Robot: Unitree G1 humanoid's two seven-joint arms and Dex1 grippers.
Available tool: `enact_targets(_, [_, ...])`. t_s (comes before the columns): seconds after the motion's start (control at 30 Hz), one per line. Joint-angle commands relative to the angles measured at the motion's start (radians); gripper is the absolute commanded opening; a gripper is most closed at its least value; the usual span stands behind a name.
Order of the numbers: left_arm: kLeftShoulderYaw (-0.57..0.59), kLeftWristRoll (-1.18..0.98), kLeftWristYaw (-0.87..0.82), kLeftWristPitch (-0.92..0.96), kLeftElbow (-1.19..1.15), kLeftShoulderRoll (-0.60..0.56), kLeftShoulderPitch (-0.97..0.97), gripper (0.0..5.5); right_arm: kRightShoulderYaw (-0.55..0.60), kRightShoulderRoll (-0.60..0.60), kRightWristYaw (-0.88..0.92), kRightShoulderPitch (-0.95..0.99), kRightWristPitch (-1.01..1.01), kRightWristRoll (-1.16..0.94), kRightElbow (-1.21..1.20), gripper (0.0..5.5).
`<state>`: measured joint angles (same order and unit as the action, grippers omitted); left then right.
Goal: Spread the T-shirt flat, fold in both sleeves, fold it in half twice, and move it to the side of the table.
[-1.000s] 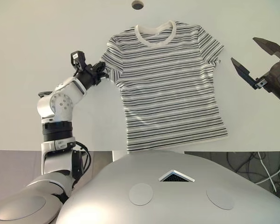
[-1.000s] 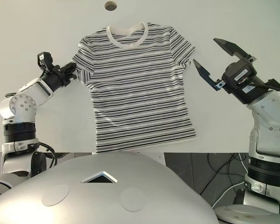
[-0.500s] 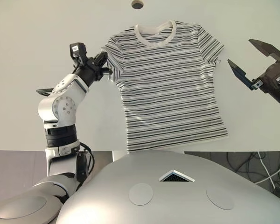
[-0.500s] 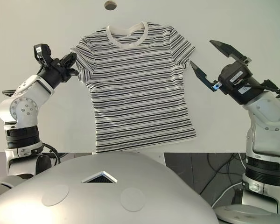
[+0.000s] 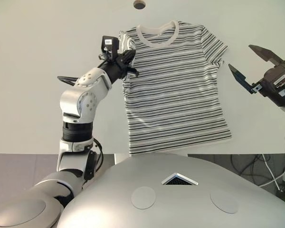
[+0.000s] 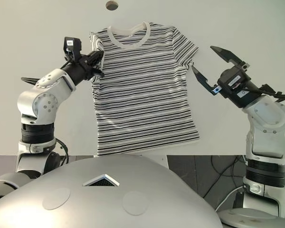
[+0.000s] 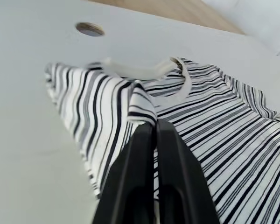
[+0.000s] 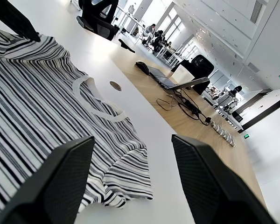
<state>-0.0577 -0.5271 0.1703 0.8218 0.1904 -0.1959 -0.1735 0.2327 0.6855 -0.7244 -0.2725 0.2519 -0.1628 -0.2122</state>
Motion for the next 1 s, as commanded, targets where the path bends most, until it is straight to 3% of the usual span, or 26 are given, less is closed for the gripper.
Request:
enact_targets(0.03, [0.029, 0.005, -0.038, 0.048, -0.080, 0.059, -0.106, 0.03, -0.015, -0.015, 0.012, 0.012, 0.019, 0.012, 0.012, 3.13])
enact_targets(0.1, [0.010, 0.035, -0.036, 0.034, -0.118, 0.069, -0.130, 0.03, -0.021, -0.020, 0.016, 0.010, 0.026, 0.020, 0.018, 3.13])
enact_targets(0.33, [-0.082, 0.051, 0.046, 0.062, -0.094, 0.088, -0.105, 1.36, -0.020, -0.021, 0.045, 0.014, 0.018, 0.059, 0.064, 3.13])
enact_targets(0.5, [-0.171, 0.062, 0.160, 0.064, 0.047, 0.007, -0.029, 1.36, 0.006, -0.042, 0.179, 0.116, -0.197, 0.102, 0.185, 3.13])
enact_targets(0.67, [-0.131, 0.044, 0.211, -0.055, 0.216, -0.008, 0.031, 1.36, 0.085, -0.165, 0.238, 0.341, -0.633, -0.167, 0.335, 3.13])
enact_targets(0.77, [-0.134, 0.070, 0.225, -0.144, 0.286, -0.021, 0.097, 1.36, 0.029, -0.169, 0.177, 0.493, -0.806, -0.212, 0.478, 3.13])
enact_targets(0.87, [-0.150, 0.098, 0.235, -0.226, 0.343, -0.037, 0.162, 1.36, -0.017, -0.158, 0.120, 0.644, -0.871, -0.192, 0.693, 3.13])
enact_targets(1.0, [-0.150, 0.104, 0.243, -0.285, 0.363, -0.045, 0.195, 1.36, -0.058, -0.136, 0.084, 0.769, -0.809, -0.122, 0.953, 3.13])
